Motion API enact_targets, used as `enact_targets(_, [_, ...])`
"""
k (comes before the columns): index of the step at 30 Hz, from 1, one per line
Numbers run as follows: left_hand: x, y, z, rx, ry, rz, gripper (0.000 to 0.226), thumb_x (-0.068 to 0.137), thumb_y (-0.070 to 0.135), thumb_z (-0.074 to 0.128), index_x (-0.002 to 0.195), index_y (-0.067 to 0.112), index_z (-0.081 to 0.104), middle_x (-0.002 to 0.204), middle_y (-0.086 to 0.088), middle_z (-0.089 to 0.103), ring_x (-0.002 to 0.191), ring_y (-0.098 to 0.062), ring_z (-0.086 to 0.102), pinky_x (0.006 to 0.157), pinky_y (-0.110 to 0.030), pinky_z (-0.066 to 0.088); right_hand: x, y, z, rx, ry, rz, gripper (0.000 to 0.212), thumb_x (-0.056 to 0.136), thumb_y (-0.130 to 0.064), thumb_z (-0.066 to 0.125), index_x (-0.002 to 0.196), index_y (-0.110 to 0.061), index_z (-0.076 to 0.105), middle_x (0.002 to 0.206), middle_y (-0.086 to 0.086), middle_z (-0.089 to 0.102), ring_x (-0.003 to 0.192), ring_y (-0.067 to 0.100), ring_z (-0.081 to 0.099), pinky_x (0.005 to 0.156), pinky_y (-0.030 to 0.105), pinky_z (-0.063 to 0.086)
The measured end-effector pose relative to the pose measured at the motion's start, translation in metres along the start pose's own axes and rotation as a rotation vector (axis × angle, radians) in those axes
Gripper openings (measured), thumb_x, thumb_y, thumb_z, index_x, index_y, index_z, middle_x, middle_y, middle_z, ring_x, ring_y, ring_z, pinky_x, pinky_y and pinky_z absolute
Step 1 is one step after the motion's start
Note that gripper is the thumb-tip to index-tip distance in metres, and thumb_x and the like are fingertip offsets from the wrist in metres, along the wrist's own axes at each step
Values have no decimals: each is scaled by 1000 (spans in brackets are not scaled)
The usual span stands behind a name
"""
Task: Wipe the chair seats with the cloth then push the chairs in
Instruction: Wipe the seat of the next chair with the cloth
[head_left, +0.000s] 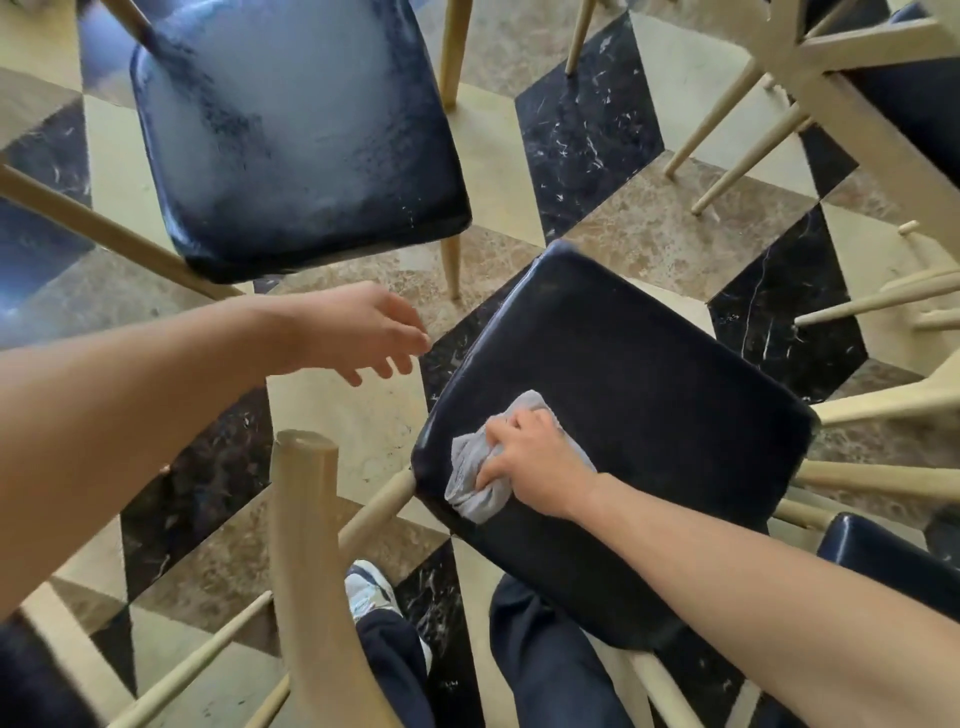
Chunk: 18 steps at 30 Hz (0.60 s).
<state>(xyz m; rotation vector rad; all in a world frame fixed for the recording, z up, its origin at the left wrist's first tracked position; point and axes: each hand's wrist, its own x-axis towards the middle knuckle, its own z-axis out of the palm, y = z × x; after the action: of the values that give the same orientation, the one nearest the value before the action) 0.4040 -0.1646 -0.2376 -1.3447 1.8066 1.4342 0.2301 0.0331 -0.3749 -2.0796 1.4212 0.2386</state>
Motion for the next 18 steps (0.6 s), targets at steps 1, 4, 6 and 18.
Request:
enact_targets(1, [2, 14, 3, 72, -29, 2, 20, 98, 35, 55, 109, 23, 67, 98, 2, 72, 91, -16, 68, 81, -39, 60, 7, 3, -6, -7, 51, 41, 29, 98, -28, 58, 113, -48, 71, 119, -2, 47, 109, 28, 43, 89, 45, 37])
enact_targets(4, [9, 48, 22, 254, -100, -19, 22, 98, 33, 52, 112, 22, 65, 98, 0, 69, 89, -18, 66, 80, -40, 60, 23, 16, -21, -4, 187, 251, 38, 99, -22, 50, 119, -49, 68, 121, 1, 46, 109, 31, 44, 88, 47, 39])
enact_targets(6, [17, 62, 44, 372, -145, -37, 23, 97, 30, 52, 112, 18, 64, 99, -4, 68, 90, -21, 65, 81, -42, 59, 24, 31, -24, 75, 259, 402, 44, 96, -16, 49, 124, -46, 65, 126, 3, 46, 111, 34, 43, 90, 47, 39])
enact_targets(18, [9, 63, 57, 720, -167, 18, 35, 95, 34, 50, 117, 11, 66, 116, -10, 64, 104, -35, 63, 92, -48, 54, -62, -57, 59, 158, -7, 218, 28, 89, -13, 58, 98, -37, 71, 121, -3, 47, 110, 29, 40, 87, 48, 36])
